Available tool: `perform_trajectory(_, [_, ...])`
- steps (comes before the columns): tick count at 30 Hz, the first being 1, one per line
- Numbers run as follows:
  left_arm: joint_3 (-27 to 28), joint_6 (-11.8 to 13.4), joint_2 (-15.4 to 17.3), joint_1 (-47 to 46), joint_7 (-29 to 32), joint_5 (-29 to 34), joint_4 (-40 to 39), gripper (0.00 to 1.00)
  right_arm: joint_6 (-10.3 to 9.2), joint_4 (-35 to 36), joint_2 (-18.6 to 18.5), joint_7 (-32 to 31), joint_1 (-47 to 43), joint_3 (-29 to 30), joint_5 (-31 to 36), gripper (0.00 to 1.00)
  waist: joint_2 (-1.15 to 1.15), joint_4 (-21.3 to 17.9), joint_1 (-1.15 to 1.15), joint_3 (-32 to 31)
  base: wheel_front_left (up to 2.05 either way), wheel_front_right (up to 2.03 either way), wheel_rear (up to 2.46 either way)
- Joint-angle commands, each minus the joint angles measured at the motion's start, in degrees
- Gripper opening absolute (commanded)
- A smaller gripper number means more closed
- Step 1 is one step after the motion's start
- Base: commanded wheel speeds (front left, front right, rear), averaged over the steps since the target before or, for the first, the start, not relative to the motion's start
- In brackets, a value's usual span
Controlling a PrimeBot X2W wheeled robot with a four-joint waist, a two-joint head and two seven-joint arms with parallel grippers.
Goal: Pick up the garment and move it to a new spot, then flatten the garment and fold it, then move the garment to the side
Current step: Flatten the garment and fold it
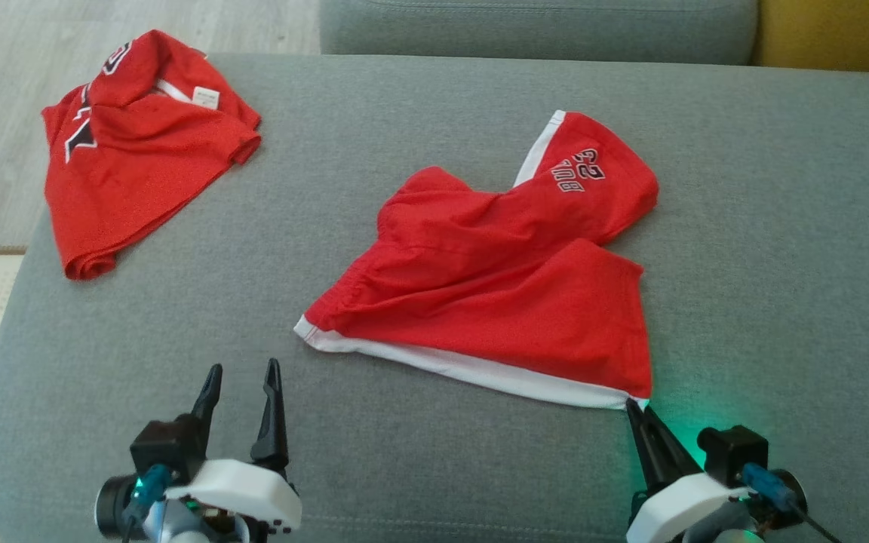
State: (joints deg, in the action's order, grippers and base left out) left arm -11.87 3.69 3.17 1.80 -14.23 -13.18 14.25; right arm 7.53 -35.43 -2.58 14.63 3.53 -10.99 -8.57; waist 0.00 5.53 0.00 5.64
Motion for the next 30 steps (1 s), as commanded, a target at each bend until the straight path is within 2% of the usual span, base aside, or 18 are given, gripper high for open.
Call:
perform_trajectory(1, [2.3,-0.4,-0.2,-2.6,-0.8,0.4,-1.4,1.0,-0.04,1.7,-0.3,0.4,1.9,-1.2,-0.1,0.0,0.0,-0.5,0.0,-0.1,0.0,0.0,0.0])
perform_trajectory(4, [1.7,-1.2,-0.2,-3.2,-0.8,0.7,-0.8,1.0,-0.04,2.7,-0.3,0.4,2.2,-0.1,0.5,0.0,0.0,-1.5,0.0,0.0,0.0,0.0,0.0])
perform_trajectory(12, [-0.8,-3.1,-0.2,-6.0,-0.5,1.3,3.2,1.0,-0.04,5.2,-0.3,0.4,2.8,7.3,5.4,0.0,0.0,-3.8,0.0,0.5,0.0,0.0,0.0])
perform_trajectory(15, [-2.7,-4.9,-0.1,-7.3,1.1,1.5,5.7,1.0,-0.04,5.9,-0.3,0.4,3.0,9.4,7.1,0.0,0.0,-4.7,0.0,0.8,0.0,0.0,0.0])
perform_trajectory(22, [-6.6,-8.8,0.4,-7.5,4.5,0.5,7.9,1.0,-0.04,6.6,-0.3,0.4,3.8,10.0,7.6,0.0,0.0,-6.3,0.0,1.5,0.0,0.0,0.0])
perform_trajectory(30, [-9.2,-10.1,1.6,-6.9,6.5,-1.0,7.8,1.0,-0.04,6.8,-0.3,0.4,4.1,9.8,7.3,0.0,0.0,-6.7,0.0,2.0,0.0,0.0,0.0])
